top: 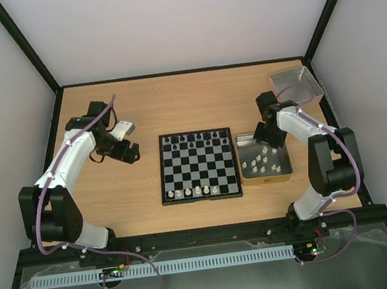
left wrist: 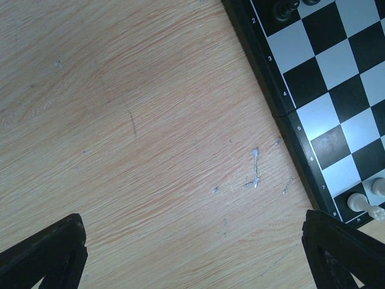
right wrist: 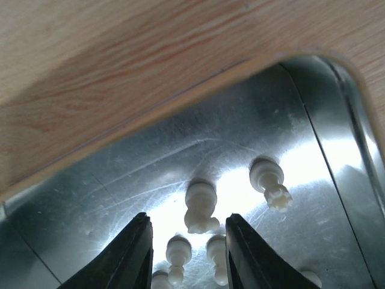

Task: Set up the chess pieces on the board
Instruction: Pick up the chess piece from the storage box.

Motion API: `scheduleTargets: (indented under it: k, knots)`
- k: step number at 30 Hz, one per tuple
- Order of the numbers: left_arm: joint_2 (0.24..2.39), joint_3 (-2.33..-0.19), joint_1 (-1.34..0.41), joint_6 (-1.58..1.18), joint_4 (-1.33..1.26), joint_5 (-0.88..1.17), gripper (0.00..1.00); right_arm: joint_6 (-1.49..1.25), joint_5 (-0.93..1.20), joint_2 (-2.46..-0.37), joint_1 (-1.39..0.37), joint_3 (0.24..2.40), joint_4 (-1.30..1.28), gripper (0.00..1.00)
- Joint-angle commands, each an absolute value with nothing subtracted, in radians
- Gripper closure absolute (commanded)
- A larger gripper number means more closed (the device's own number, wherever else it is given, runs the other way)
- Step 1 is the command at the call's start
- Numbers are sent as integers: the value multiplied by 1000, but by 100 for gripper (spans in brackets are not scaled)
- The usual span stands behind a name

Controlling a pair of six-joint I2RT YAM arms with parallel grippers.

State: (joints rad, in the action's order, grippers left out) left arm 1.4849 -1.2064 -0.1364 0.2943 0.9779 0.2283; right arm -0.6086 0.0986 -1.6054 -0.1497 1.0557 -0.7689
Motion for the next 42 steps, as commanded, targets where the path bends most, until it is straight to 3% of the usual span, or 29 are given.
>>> scheduleTargets:
  k: [1,42]
  knots:
    - [1474,-1186,-140,291,988,239,3,-593,97,-1618,-145,1020,-749,68]
    - [1462,-1166,-140,290,994,229,3,-595,136,-1667,-144,1007,-712,87]
